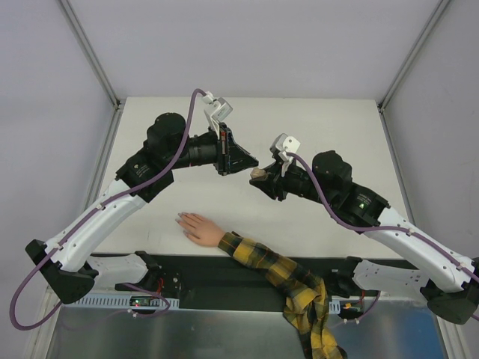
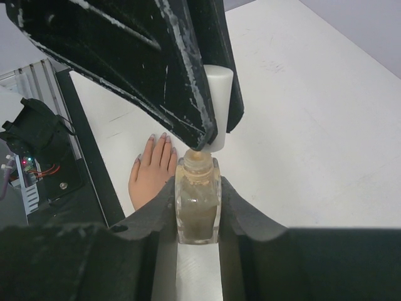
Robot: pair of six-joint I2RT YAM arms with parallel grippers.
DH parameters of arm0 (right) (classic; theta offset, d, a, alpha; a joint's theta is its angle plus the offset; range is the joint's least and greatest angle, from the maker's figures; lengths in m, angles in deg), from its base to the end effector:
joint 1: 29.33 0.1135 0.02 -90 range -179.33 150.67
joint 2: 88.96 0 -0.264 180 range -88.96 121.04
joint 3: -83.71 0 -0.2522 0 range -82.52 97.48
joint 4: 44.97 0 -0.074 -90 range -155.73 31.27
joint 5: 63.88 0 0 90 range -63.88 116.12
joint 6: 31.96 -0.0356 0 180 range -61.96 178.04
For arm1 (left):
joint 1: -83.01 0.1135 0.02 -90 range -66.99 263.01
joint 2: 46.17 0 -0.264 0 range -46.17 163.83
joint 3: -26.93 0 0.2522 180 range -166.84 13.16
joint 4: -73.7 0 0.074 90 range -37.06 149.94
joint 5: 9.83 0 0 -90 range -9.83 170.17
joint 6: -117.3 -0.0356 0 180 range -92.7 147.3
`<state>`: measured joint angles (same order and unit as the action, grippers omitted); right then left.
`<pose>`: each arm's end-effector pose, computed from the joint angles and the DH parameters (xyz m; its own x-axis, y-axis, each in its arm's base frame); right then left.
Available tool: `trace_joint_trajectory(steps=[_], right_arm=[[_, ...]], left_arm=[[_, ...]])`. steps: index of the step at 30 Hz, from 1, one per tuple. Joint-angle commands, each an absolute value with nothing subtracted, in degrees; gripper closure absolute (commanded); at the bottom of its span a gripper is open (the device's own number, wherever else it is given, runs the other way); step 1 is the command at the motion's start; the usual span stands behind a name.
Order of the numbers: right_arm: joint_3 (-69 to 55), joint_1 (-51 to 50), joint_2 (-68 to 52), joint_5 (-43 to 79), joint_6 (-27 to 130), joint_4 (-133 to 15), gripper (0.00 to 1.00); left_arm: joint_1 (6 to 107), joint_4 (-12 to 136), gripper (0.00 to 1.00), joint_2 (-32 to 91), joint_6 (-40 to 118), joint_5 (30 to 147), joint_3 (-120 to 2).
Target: Paint the nails
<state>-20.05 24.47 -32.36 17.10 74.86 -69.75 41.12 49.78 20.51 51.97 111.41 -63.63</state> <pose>0.1260 0.1816 0.4089 0.2067 -0.2015 -0.9574 -0.8665 0.4168 -0.2748 0.1742 -0.1810 0.4580 -0.3999 -0.1207 -0.9086 0.8694 0.2639 -0.4177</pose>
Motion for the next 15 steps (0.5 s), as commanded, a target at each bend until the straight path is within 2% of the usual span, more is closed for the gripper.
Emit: trace_joint_trajectory(steps=[1, 15], right_arm=[[-17.92, 24.37, -32.71, 15.93, 75.36, -67.95, 1.00], [-18.01, 24.37, -33.15, 15.93, 75.09, -67.43, 1.00]], left_arm=[[41.53, 50.36, 1.00, 18.44, 51.56, 109.00, -65.67], [41.53, 49.92, 1.00, 18.17, 50.86, 107.95, -65.41]])
